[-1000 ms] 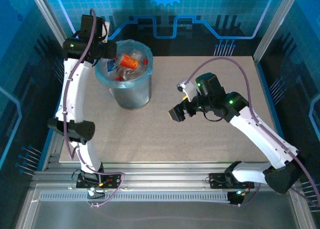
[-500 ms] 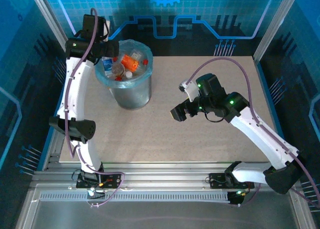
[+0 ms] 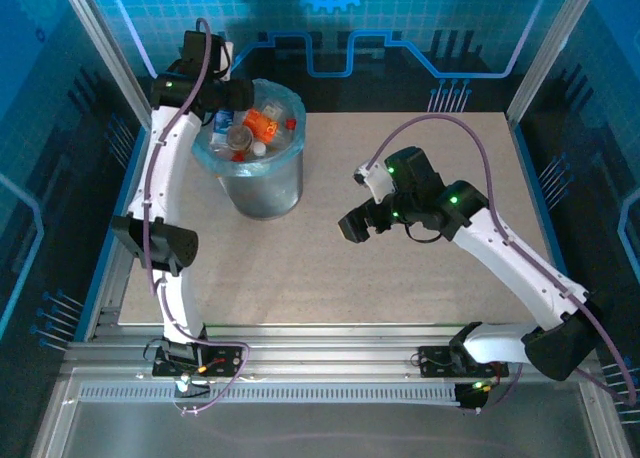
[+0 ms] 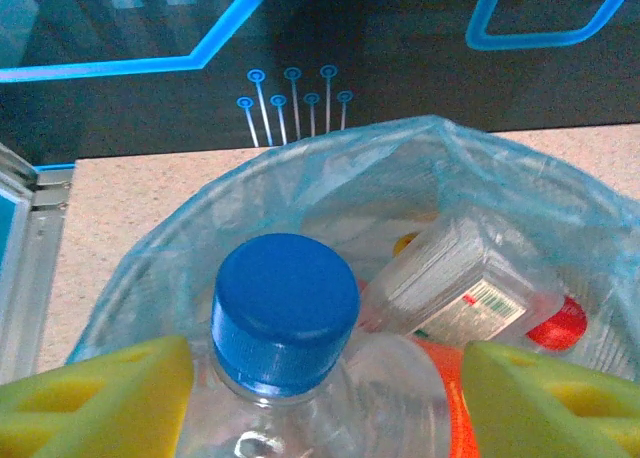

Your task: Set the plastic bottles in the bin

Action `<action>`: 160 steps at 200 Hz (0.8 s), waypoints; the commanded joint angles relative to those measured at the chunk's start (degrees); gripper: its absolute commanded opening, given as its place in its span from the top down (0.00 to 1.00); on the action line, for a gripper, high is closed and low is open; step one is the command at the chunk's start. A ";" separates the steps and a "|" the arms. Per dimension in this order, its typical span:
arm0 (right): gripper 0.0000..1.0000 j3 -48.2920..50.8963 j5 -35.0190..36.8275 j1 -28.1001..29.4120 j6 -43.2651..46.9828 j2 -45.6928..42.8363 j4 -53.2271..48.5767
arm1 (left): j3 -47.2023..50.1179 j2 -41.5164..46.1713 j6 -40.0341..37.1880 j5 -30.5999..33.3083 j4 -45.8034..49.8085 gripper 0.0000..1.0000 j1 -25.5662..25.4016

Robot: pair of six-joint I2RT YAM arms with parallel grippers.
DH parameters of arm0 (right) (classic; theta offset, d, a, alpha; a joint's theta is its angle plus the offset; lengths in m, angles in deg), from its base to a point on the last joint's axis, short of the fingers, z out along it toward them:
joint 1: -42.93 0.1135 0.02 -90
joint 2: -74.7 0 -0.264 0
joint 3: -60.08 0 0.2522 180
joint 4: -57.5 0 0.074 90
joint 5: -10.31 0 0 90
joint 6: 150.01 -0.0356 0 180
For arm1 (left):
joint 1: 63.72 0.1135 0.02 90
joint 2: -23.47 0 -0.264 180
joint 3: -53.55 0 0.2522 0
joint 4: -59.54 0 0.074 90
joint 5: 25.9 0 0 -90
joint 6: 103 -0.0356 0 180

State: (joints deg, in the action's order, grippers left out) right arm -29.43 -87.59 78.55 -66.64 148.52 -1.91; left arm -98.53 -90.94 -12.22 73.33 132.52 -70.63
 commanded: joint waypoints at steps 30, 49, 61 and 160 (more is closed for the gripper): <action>0.00 -2.46 -0.97 0.76 -0.14 3.20 -1.20 | -2.81 -4.95 3.09 -9.05 0.83 0.18 -0.04; 0.00 -3.67 -1.48 0.77 -0.05 4.54 -1.31 | -2.83 -6.21 2.93 -9.76 0.37 0.16 -0.06; 0.00 -4.20 -1.77 0.77 0.04 5.32 -1.45 | -3.35 -7.12 2.78 -9.61 0.75 0.15 -0.10; 0.00 -6.48 -2.09 2.68 -1.36 7.59 -2.63 | 2.27 4.47 4.59 -11.77 -1.02 0.06 -0.15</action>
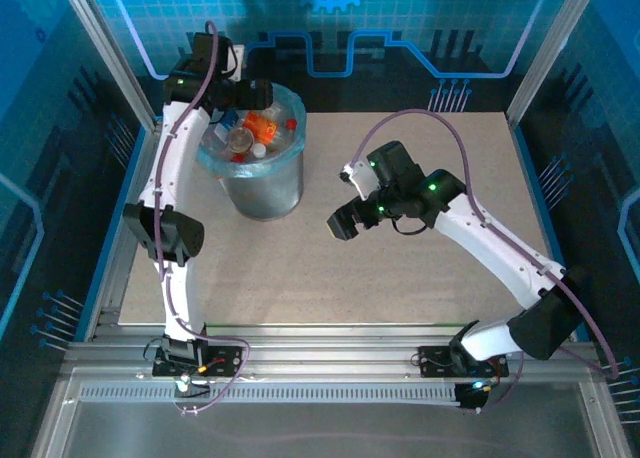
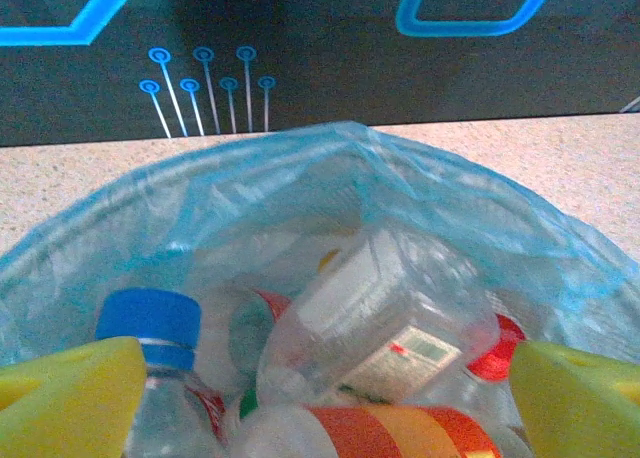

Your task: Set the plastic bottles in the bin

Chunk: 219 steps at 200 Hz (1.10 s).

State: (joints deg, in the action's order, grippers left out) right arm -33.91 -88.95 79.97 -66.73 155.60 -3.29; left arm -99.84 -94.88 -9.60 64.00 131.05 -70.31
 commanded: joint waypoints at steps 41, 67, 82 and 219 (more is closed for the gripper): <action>0.00 -1.61 0.63 2.24 -2.47 -0.15 -1.20 | 27.50 24.82 4.39 -3.49 -14.07 0.07 -1.36; 0.00 -0.23 1.51 2.42 -2.94 -0.78 -0.65 | 40.15 31.78 6.84 -7.75 -21.11 0.16 -2.90; 0.00 0.40 1.63 2.43 -3.12 -0.75 -0.13 | 44.34 33.45 7.48 -10.10 -23.12 0.27 -4.12; 0.00 -0.29 3.80 2.54 -5.13 -3.10 0.63 | 44.30 39.65 8.55 -8.45 -23.04 0.38 -5.09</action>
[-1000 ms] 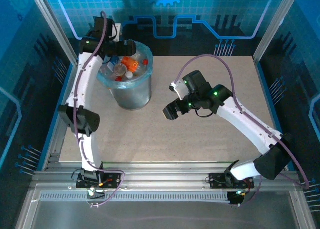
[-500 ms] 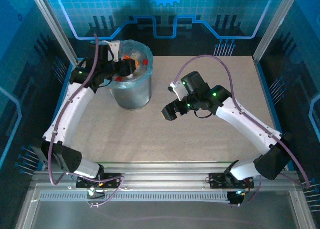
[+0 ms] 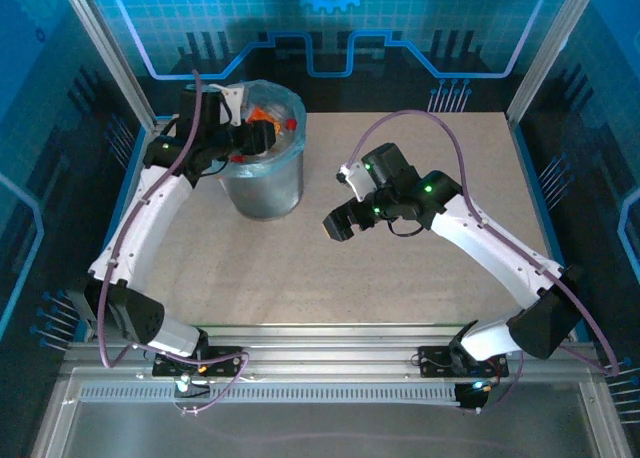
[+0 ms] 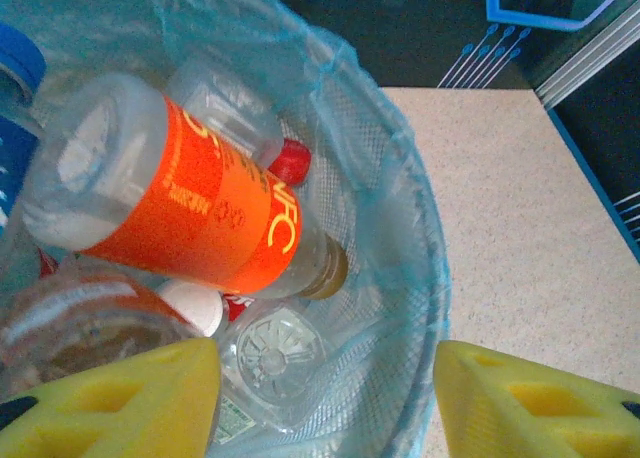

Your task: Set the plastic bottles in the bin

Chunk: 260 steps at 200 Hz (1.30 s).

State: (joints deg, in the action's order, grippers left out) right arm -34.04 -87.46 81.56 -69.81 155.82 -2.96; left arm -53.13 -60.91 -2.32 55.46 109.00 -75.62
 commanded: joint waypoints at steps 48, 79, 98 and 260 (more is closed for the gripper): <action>0.00 6.11 18.34 -5.53 -1.77 -13.19 7.19 | 29.11 29.64 2.56 13.80 -26.99 0.32 0.22; 0.00 20.33 22.53 -19.97 -0.88 -20.45 19.69 | 46.04 37.69 6.95 28.38 -27.20 0.33 0.35; 0.00 30.37 23.41 -26.84 1.84 -23.49 30.33 | 54.86 39.60 8.05 36.00 -28.48 0.19 0.30; 0.00 63.14 8.38 -42.14 6.76 -10.78 87.16 | 76.67 10.37 -11.97 28.15 -83.21 0.01 0.66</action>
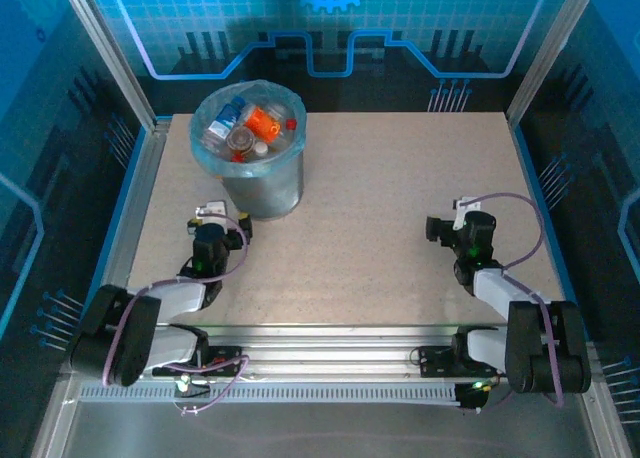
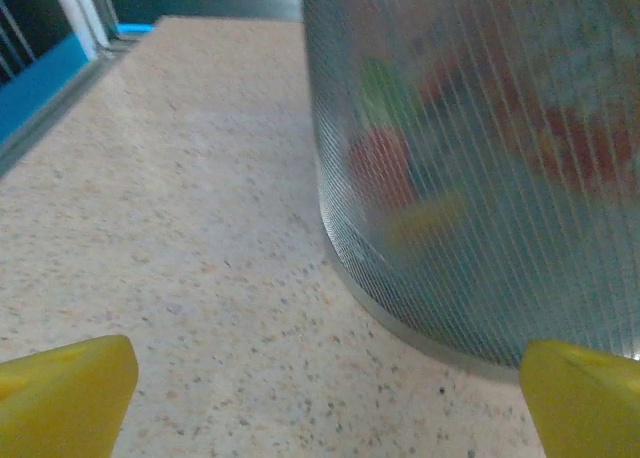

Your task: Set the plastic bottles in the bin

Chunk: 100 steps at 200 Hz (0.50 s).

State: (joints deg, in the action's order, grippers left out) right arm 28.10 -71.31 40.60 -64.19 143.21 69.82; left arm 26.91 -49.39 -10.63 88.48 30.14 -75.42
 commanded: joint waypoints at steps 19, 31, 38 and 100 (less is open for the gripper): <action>0.00 0.61 -12.52 -1.35 0.12 4.94 18.16 | -1.53 -2.38 -6.17 -6.07 -10.08 0.01 1.65; 0.00 0.58 -15.73 -1.28 0.38 8.81 22.48 | 0.48 -3.58 -6.41 -9.39 -15.92 0.01 4.07; 0.00 0.10 -16.69 -0.97 1.03 11.21 23.62 | 1.42 -4.72 -5.28 -11.18 -19.12 0.01 6.04; 0.00 -5.56 -3.98 4.62 2.78 17.52 19.03 | 2.73 -19.67 -3.20 -16.21 -36.78 0.01 10.21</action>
State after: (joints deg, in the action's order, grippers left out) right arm 27.56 -84.25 41.13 -63.36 159.74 90.37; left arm 28.39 -63.86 -13.84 75.43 6.56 -65.37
